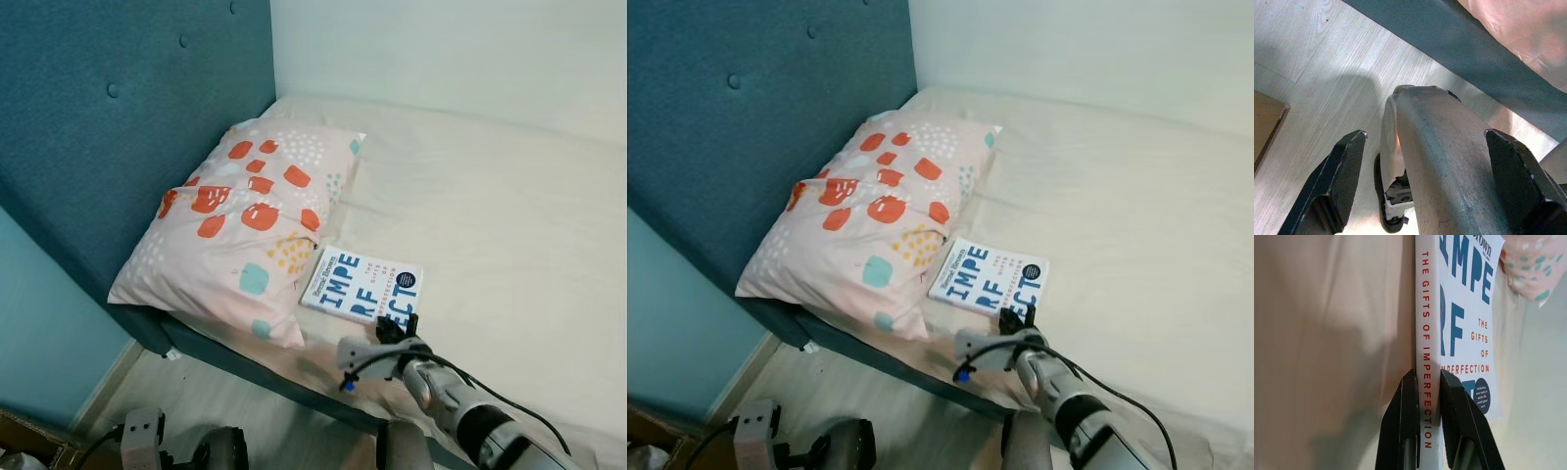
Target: Clean up the room
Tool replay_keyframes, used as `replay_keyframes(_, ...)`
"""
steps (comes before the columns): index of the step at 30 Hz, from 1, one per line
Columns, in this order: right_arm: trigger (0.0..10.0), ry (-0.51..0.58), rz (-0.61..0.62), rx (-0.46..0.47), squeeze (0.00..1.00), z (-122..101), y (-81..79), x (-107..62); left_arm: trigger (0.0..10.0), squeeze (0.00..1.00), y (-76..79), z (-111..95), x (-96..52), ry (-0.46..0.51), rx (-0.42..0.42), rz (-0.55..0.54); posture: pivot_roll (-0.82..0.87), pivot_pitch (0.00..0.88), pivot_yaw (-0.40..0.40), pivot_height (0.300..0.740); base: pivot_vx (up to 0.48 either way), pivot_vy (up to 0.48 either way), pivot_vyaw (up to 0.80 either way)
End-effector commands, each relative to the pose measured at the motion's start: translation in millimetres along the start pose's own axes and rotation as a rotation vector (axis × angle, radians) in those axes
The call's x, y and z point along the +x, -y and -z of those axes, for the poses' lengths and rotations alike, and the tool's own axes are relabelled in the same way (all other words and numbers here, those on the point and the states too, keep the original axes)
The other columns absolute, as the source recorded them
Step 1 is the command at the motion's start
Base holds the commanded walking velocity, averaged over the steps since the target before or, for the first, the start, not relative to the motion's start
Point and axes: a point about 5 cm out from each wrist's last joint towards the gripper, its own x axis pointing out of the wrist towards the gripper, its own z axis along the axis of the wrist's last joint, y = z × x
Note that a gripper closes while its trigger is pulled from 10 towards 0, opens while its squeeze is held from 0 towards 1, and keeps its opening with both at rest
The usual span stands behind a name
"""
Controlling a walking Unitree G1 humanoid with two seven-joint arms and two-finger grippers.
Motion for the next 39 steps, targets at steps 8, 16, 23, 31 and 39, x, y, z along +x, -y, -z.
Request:
replay_keyframes(8,0.0,-0.014,-0.081,-0.033,0.00,13,-24.4,-12.3,10.0,0.00,3.8,80,-29.6,-0.321,-0.069,-0.020,0.11,0.272,-0.057,0.571,0.000,0.000,0.00)
replay_keyframes(16,10.0,-0.033,-0.055,0.000,0.00,10,-20.0,-9.0,10.0,0.00,3.8,78,-28.9,-0.316,-0.069,-0.020,0.12,0.265,-0.060,0.571,0.000,0.000,0.00)
replay_keyframes(23,10.0,-0.040,-0.019,0.027,1.00,10,-13.5,-7.1,10.0,0.00,5.5,76,-26.2,-0.310,-0.071,-0.022,0.12,0.237,-0.074,0.571,0.000,0.000,0.00)
replay_keyframes(31,10.0,-0.032,-0.036,0.084,1.00,6,-12.3,-6.3,10.0,0.00,11.9,65,-16.5,-0.282,-0.080,-0.019,0.11,0.180,-0.087,0.571,0.000,0.000,0.00)
replay_keyframes(39,10.0,0.148,-0.503,0.560,0.00,-32,-34.8,-24.7,10.0,0.00,15.2,54,-8.6,-0.270,-0.073,-0.019,0.08,0.121,-0.113,0.571,0.000,0.000,0.00)
